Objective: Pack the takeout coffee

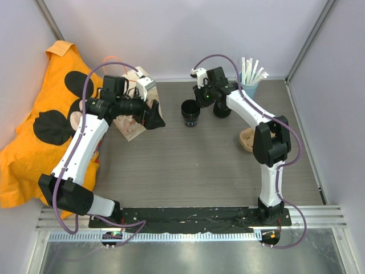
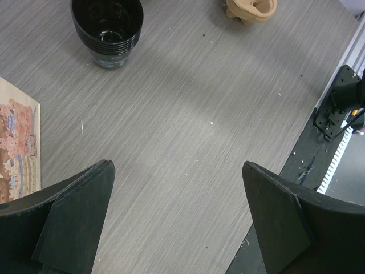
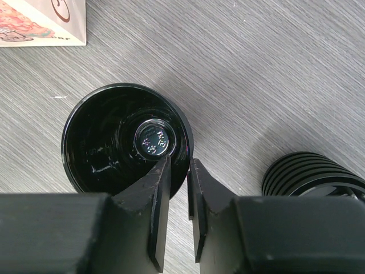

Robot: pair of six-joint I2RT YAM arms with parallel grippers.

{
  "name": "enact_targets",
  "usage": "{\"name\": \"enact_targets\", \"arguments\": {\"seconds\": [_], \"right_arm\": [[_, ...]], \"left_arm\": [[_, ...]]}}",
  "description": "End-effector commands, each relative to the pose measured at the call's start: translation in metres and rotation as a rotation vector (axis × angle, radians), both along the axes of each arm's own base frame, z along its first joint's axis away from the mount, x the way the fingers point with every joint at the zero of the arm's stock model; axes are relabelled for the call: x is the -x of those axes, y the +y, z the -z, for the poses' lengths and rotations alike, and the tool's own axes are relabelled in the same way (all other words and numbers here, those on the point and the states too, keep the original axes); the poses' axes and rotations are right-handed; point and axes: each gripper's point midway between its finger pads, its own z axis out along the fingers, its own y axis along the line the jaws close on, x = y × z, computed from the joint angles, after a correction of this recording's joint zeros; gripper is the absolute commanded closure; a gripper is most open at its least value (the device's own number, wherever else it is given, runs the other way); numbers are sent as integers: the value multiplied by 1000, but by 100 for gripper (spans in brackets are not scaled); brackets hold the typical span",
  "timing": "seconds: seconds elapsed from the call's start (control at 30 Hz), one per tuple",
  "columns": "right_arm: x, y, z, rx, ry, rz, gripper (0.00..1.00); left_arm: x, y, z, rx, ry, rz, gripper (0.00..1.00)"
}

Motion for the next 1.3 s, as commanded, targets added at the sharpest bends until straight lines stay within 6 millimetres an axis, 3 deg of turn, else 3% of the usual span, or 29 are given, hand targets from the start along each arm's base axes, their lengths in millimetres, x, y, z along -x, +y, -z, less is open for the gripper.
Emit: {"name": "enact_targets", "arguments": {"seconds": [0.0, 0.77, 1.27], "right_arm": [[-5, 6, -12, -17, -53, -11, 75], [-11, 3, -31, 3, -128, 9, 83], [-13, 6, -35, 0, -143, 5, 97]], "left_arm": [[-5, -3, -6, 14, -32, -2, 0], [-5, -3, -5, 18, -29, -7, 0], [-6, -3, -4, 17, -29, -9, 0]]}}
